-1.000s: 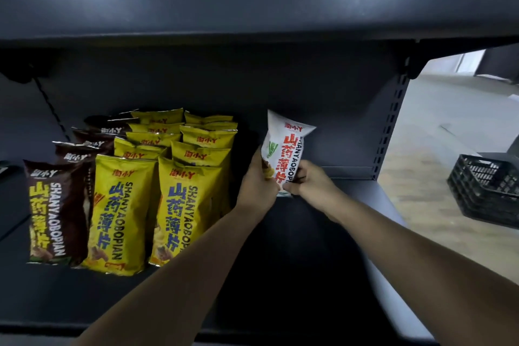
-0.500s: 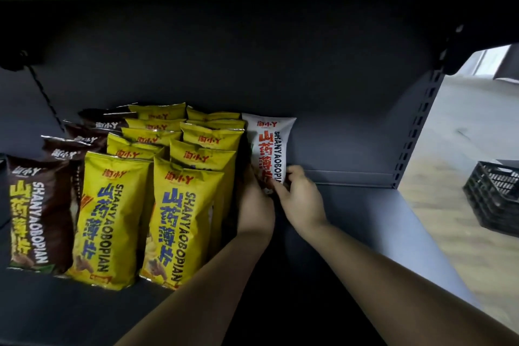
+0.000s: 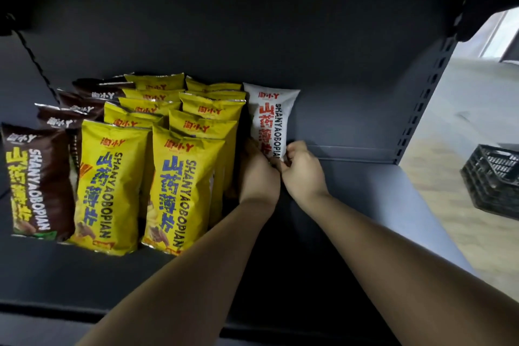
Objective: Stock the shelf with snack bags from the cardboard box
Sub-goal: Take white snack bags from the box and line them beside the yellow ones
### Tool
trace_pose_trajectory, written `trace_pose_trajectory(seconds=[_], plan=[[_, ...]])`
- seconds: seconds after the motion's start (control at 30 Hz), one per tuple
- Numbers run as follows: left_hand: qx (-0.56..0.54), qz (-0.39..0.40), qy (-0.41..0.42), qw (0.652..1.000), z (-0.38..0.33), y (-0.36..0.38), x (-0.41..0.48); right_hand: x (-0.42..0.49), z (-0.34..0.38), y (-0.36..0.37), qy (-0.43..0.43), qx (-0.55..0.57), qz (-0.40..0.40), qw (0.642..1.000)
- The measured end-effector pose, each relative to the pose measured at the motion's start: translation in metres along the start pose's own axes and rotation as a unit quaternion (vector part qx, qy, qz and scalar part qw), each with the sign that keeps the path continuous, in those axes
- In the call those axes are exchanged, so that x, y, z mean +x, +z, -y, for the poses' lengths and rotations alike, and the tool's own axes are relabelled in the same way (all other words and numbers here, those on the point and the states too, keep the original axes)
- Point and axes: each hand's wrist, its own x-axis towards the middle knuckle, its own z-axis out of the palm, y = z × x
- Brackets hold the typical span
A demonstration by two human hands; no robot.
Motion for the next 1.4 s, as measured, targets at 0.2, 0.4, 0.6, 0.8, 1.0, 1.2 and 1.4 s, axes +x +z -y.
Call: trace_pose_trajectory(seconds=[0.2, 0.4, 0.6, 0.8, 1.0, 1.2, 1.4], plan=[[0.105, 0.032, -0.004, 0.994, -0.003, -0.011, -0.009, 0.000, 0.006, -0.006, 0.031, 0.046, 0.018, 0.998], [0.118, 0.139, 0.048, 0.982, -0.020, -0.038, -0.053, -0.026, 0.017, -0.043, 0.112, 0.144, -0.013, 0.983], [0.075, 0.053, 0.193, 0.977, -0.029, -0.063, -0.117, -0.111, 0.025, -0.098, 0.047, 0.201, 0.059, 0.977], [-0.048, 0.005, 0.327, 0.944, -0.008, -0.085, -0.220, -0.229, 0.017, -0.151, -0.030, 0.219, 0.131, 0.967], [-0.014, 0.179, 0.361, 0.915, 0.065, -0.049, -0.307, -0.325, -0.057, -0.137, 0.106, 0.144, 0.234, 0.956], [0.161, 0.445, 0.144, 0.869, 0.114, 0.003, -0.369, -0.386, -0.152, -0.093, 0.283, 0.010, 0.404, 0.870], [0.242, 0.596, -0.037, 0.765, 0.143, 0.060, -0.394, -0.409, -0.215, -0.042, 0.371, -0.139, 0.509, 0.764]])
